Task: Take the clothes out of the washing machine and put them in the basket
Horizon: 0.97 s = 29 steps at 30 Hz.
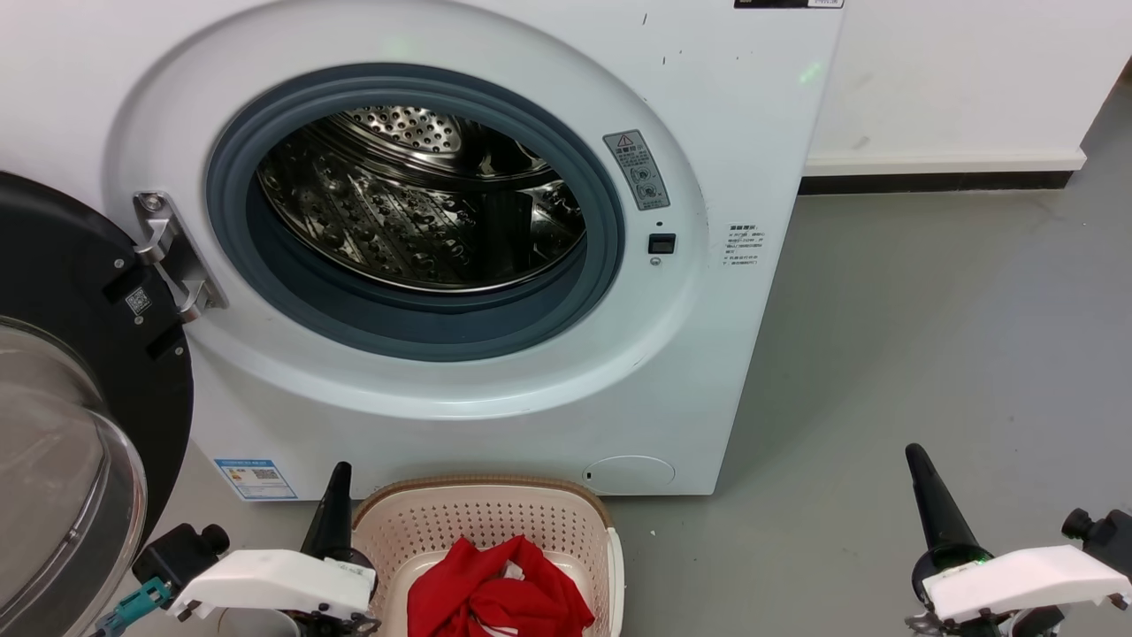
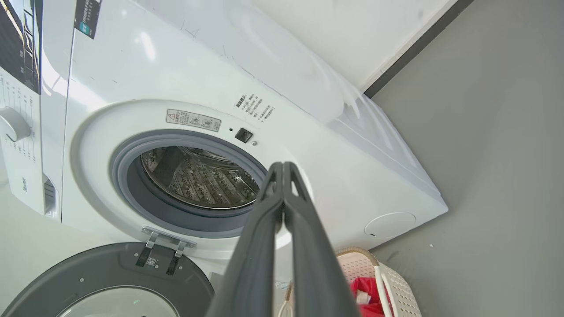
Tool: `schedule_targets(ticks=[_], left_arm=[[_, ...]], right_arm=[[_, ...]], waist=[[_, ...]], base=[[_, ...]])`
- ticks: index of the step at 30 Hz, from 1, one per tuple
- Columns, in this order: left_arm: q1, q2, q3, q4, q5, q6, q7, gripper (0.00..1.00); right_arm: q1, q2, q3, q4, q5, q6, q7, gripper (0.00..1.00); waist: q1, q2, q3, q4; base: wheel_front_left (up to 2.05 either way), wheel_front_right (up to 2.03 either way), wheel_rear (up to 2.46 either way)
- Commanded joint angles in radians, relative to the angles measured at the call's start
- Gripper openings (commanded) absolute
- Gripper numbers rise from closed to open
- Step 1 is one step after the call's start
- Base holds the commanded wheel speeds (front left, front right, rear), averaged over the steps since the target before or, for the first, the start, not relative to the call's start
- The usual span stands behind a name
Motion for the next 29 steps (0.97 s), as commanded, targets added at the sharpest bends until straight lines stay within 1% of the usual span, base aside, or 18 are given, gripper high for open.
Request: schedule_targets(ticks=[1, 7, 8, 29], left_arm=[[-0.027, -0.002, 0.008, -0.006, -0.030, -0.007, 0.006, 0.00], [-0.035, -0.003, 0.021, 0.000, -0.098, -0.018, 0.022, 0.00], [-0.036, -0.003, 0.027, 0.002, -0.131, -0.022, 0.029, 0.00], [-0.057, -0.007, 0.067, 0.019, -0.338, -0.055, 0.076, 0.00]], right_arm=[[-0.034, -0.005, -0.005, -0.002, 0.032, 0.000, 0.003, 0.00], [-0.042, -0.005, -0.012, 0.009, 0.103, 0.000, 0.013, 0.00], [-0.050, -0.005, -0.015, 0.015, 0.137, 0.000, 0.017, 0.00], [-0.084, -0.003, -0.039, 0.049, 0.349, 0.000, 0.050, 0.00]], waist=[[0.0000, 0.0000, 0.000, 0.000], [0.0000, 0.0000, 0.002, 0.000], [0.0000, 0.0000, 0.002, 0.000], [0.0000, 0.0000, 0.007, -0.001]], base=[[0.00, 0.00, 0.00], [0.00, 0.00, 0.00], [0.00, 0.00, 0.00], [0.00, 0.00, 0.00]])
